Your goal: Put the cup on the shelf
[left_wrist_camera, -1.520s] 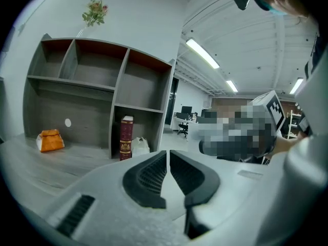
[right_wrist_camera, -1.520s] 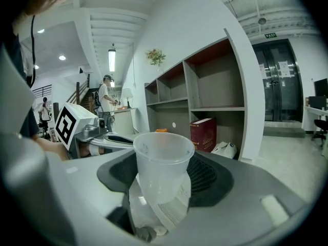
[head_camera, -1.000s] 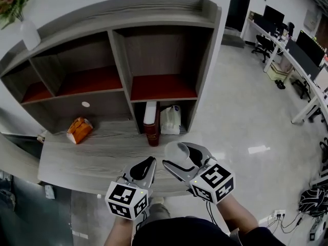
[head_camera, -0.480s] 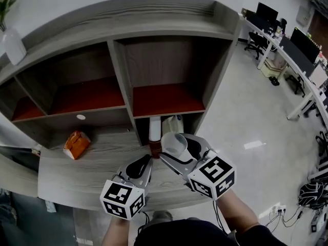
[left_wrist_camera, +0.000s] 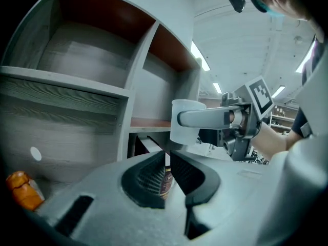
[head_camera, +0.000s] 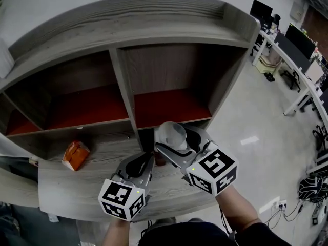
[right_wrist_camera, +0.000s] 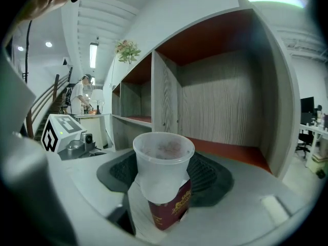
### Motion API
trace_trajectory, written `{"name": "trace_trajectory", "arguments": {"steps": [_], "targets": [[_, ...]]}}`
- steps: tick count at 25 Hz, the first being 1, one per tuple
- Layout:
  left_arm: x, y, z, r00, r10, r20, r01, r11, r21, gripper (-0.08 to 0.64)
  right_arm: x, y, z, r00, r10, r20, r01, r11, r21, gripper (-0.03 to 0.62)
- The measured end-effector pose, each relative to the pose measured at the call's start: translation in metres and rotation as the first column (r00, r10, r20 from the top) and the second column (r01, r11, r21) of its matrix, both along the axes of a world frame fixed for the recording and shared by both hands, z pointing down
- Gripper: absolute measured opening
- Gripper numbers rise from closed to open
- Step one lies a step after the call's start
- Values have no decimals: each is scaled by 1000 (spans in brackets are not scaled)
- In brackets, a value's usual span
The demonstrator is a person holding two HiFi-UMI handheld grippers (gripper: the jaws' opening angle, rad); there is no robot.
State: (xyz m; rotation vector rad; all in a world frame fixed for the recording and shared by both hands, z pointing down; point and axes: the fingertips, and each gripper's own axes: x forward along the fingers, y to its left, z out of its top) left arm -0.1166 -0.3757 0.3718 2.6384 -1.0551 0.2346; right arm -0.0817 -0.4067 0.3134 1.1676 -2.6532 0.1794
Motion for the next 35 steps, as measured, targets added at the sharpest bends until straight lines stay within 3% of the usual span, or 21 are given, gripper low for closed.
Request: {"name": "trace_trajectory", "arguments": {"steps": [16,24,35], "targets": [[-18,-38,-21,999,-17,-50,20,999,51,20,-5,-64,-27,992,120,-47,-113,986,120,287],[-23,-45,-19,998,-24,-61,27,999,45,20,-1,-84,-21,979,192,-72,-181,974,136,288],[-13,-46,-16,997,1,-79,2,999,36,29,-2,-90,-16,974,212,-78,-200,970,139,301]]}}
